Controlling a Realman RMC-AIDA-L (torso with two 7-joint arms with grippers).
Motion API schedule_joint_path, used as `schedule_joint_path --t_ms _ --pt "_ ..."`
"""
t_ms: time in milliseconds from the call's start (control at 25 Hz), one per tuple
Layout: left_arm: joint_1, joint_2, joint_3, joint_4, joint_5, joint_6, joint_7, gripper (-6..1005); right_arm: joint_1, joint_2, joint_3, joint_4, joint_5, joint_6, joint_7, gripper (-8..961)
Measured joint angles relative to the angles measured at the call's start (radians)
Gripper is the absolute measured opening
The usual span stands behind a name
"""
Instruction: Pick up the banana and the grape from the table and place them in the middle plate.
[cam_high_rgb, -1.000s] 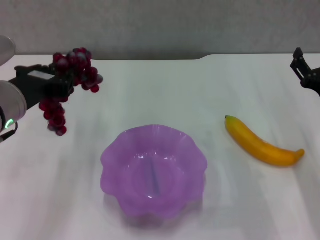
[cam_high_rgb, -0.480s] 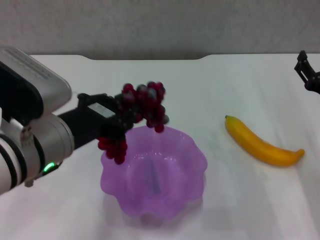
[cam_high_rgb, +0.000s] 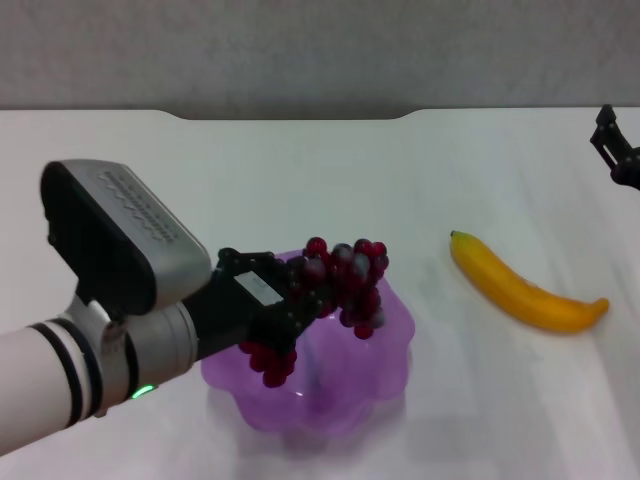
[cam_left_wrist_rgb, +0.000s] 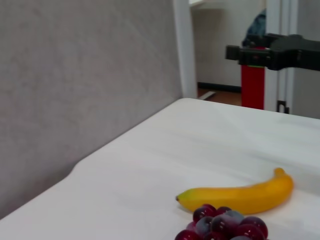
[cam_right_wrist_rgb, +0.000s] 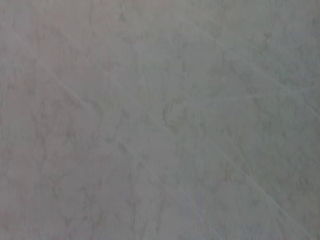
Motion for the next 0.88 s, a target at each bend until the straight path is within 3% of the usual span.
schedule_joint_path --t_ms 520,880 --pt "-0.127 -0.003 0.018 -0.194 -0.047 0.007 0.06 308 0.004 0.002 -0.005 -0.005 0.0 -0.001 0.0 837" --pt "-0.208 -0.005 0.023 -0.278 -0.042 0.021 -0.005 307 0.006 0.002 -0.004 -0.005 0.0 -0.009 0.0 835"
